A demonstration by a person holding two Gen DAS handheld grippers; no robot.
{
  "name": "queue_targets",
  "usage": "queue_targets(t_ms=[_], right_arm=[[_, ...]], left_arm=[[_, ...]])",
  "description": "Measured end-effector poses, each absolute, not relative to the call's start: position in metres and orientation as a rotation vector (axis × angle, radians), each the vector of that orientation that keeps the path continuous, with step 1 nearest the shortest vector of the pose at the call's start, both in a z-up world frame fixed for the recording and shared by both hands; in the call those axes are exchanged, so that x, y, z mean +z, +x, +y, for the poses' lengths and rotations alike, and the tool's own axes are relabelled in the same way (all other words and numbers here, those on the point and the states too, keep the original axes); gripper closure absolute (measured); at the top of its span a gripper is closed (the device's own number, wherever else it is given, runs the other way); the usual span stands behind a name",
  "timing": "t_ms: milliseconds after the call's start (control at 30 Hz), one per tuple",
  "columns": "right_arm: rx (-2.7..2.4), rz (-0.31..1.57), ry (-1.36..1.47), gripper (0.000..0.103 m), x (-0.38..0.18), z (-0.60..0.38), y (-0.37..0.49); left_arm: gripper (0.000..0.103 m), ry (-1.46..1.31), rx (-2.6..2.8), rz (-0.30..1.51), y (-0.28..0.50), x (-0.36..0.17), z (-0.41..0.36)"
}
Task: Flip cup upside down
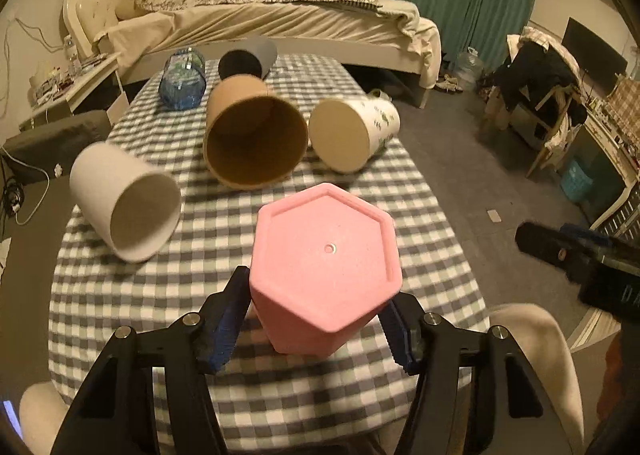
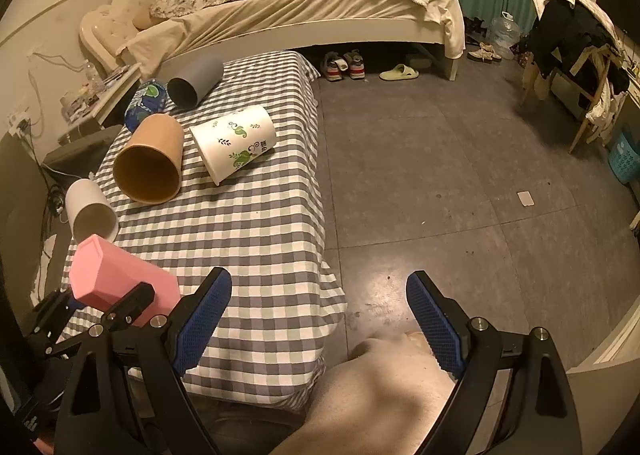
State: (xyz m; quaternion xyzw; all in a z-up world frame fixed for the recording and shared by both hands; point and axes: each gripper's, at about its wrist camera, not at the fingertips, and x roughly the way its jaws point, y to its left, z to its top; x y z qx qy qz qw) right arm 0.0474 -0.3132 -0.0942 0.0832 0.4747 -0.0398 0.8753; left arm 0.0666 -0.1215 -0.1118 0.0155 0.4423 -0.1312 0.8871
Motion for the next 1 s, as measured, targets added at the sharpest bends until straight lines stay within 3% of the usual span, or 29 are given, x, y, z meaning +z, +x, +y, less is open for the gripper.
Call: queue_targets(t_ms=[500, 700, 1000], right_arm=[[-0.085, 1.013, 0.149, 0.014, -0.099, -0.307, 0.060], [-0.089, 1.004, 0.146, 0.014, -0.092, -0.307, 0.061], [-0.076, 0.920, 0.136, 0.014, -0.056, -0.300, 0.044]], left_arm=[[0.039, 0.050, -0.271, 0.912, 0.103, -0.121, -0.126], [0.016, 0.015, -0.236, 0.905, 0.100, -0.109, -0.120], [0.013, 0.010, -0.198, 0.790, 0.072, -0.057, -0.103]])
